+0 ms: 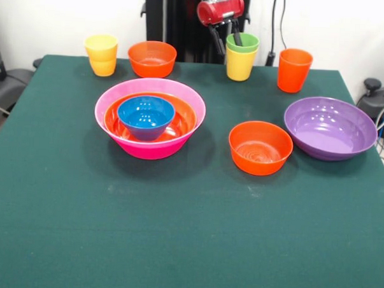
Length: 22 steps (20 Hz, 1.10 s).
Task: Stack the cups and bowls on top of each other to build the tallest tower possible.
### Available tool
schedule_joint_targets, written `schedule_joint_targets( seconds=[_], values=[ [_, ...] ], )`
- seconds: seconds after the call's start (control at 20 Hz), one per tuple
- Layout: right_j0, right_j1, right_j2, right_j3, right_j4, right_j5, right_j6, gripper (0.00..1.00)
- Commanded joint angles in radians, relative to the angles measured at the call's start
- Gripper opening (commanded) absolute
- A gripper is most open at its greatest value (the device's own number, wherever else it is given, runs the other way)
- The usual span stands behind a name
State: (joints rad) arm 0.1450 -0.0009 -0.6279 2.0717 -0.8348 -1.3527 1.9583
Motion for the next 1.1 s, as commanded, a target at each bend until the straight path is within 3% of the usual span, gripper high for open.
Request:
schedule_joint_targets(
  seconds=[0.05,0.9,1.1],
  values=[
    [0.030,0.143,0.128,-0.053,0.014,0.203,0.013,1.00],
    [0.074,0.183,0.113,-0.077,0.047,0.218,0.043,1.00],
    [0.082,0.192,0.103,-0.076,0.070,0.183,0.021,1.00]
  ],
)
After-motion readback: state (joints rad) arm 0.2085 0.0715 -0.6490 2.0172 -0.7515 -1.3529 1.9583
